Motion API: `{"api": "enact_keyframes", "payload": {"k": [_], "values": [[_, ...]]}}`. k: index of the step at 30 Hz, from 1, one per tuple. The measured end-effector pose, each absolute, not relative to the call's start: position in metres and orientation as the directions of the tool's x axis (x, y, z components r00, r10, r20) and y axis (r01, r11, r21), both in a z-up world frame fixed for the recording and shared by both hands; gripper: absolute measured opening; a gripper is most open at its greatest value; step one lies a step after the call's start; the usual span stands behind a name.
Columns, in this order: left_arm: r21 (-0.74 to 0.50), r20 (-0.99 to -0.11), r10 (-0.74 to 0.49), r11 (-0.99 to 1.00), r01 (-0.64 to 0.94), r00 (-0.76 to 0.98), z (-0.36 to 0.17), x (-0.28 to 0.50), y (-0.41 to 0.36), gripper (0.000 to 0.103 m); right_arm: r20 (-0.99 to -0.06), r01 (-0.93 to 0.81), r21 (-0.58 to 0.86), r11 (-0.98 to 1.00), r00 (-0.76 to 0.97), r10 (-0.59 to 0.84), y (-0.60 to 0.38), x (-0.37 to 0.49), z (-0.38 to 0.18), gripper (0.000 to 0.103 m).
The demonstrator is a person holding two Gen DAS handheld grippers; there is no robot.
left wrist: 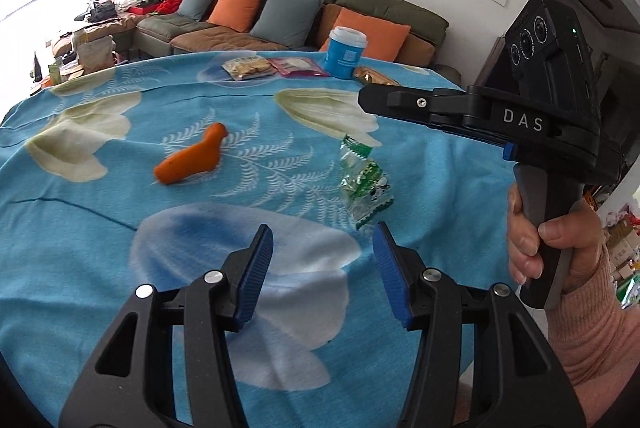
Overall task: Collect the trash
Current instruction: 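Grasp the green plastic wrapper with the left gripper while the right gripper grasps the orange peel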
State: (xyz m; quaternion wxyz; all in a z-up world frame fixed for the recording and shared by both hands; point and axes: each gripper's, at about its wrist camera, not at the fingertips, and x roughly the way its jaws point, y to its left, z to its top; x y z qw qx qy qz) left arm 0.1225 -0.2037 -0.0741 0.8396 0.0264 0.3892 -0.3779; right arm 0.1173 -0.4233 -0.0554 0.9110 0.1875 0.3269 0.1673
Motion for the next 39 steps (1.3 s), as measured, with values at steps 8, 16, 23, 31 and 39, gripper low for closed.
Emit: {"api": "enact_keyframes", "payload": {"k": [8,16,23,31,39], "values": [[-0.264,-0.718,-0.609,0.687,0.677,0.338,-0.087,0.14,-0.251,0.048,-0.531,-0.152,0.483,0.862,0.733,0.426,-0.443,0.114,-0.066,0.033],[-0.294,-0.752,-0.594,0.69,0.661,0.286,-0.101,0.16,-0.27,0.036,-0.533,-0.139,0.5,0.855,0.728,0.43,-0.452,0.113,-0.074,0.033],[-0.307,-0.746,-0.605,0.684,0.662,0.279,-0.102,0.163,-0.268,0.023,-0.537,-0.139,0.505,0.852,0.721,0.437,-0.452,0.113,-0.078,0.033],[-0.263,-0.727,-0.599,0.696,0.669,0.337,-0.087,0.146,-0.244,0.019,-0.536,-0.165,0.503,0.848,0.711,0.456,-0.442,0.117,-0.076,0.033],[-0.221,-0.705,-0.562,0.754,0.619,0.432,-0.072,0.132,-0.188,0.019,-0.541,-0.228,0.494,0.839,0.675,0.501,-0.411,0.135,-0.073,0.033]]}}
